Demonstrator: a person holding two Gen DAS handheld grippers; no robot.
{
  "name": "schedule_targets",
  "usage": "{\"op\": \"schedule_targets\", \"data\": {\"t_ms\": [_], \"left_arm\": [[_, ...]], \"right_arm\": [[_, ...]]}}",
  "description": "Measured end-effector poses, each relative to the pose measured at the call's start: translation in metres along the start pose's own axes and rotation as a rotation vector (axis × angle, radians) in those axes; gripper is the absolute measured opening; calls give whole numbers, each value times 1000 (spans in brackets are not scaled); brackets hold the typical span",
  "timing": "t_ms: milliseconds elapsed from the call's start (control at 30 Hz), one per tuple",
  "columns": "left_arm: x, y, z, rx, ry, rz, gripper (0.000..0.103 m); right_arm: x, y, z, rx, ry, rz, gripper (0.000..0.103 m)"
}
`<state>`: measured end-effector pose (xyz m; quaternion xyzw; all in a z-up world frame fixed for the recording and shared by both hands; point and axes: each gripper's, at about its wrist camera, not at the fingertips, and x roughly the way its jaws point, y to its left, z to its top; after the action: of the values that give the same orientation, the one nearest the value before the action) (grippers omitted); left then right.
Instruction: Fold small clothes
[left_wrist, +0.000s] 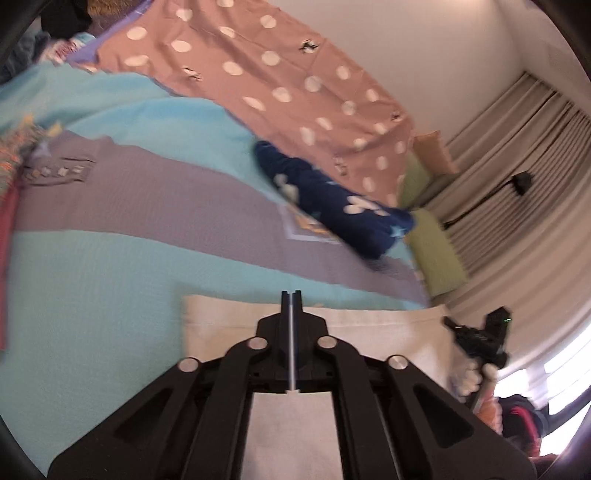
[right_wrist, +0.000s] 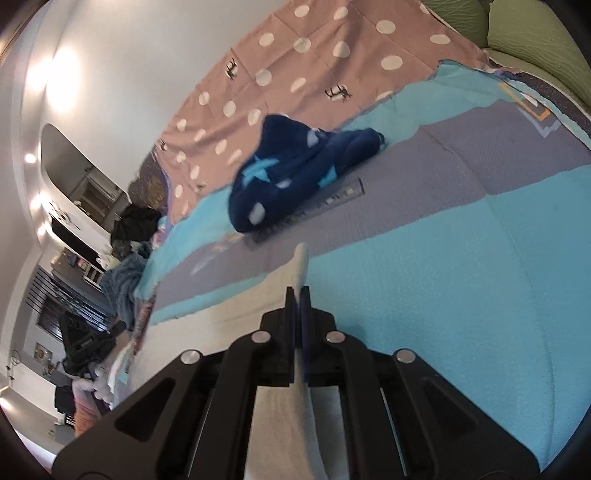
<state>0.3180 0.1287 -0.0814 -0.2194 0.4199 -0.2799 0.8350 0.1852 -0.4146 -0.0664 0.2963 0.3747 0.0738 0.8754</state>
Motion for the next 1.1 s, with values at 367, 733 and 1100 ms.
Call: {"op": "schedule_targets", "data": {"t_ms": [367, 733, 1100], "left_arm": [[27, 31, -6, -86, 69, -18, 3], [37, 22, 3, -25, 49, 59, 4], [-70, 13, -73, -49, -28, -25, 26]], "right_arm": [[22, -22, -9, 92, 40, 7, 2], [36, -23, -3, 76, 58, -81, 7], [-69, -25, -77, 62, 21, -95, 12]]}}
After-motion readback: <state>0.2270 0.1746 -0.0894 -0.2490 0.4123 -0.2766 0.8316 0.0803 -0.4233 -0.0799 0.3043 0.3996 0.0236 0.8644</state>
